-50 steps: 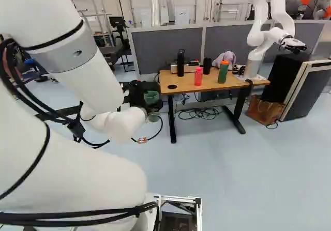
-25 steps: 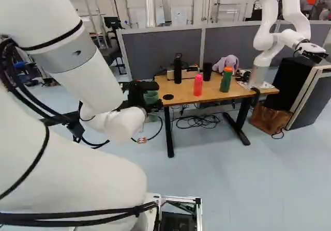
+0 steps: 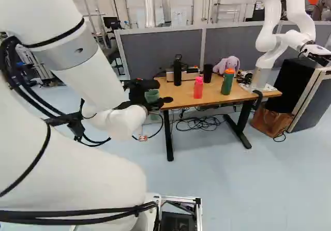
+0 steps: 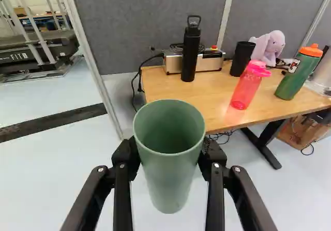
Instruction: Place the green cup on the table
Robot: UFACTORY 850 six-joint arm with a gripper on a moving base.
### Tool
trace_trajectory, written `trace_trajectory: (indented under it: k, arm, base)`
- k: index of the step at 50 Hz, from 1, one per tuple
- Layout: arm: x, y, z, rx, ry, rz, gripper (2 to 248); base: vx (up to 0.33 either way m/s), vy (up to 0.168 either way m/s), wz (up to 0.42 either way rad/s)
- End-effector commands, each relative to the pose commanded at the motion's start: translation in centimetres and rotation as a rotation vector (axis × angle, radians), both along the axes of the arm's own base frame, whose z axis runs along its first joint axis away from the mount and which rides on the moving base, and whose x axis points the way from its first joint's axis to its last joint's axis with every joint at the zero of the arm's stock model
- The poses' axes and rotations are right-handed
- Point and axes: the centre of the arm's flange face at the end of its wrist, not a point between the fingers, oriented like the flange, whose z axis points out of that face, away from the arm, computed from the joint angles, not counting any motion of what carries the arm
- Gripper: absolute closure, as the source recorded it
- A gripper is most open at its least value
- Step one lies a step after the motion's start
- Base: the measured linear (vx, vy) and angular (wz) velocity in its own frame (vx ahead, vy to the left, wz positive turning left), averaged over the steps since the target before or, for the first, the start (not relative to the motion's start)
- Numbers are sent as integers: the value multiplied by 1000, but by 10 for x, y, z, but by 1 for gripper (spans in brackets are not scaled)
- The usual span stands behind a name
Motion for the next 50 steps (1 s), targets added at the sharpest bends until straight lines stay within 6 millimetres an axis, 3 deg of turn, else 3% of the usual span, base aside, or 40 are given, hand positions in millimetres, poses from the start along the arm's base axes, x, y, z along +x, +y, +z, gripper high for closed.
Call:
trace_trajectory:
  k: [37,50]
  arm:
    - [71,-20,41,-3,-80,-53,124]
    - [98,-22,45,-3,-84,-53,124]
  base:
    - [0,0,0]
    - [0,0,0]
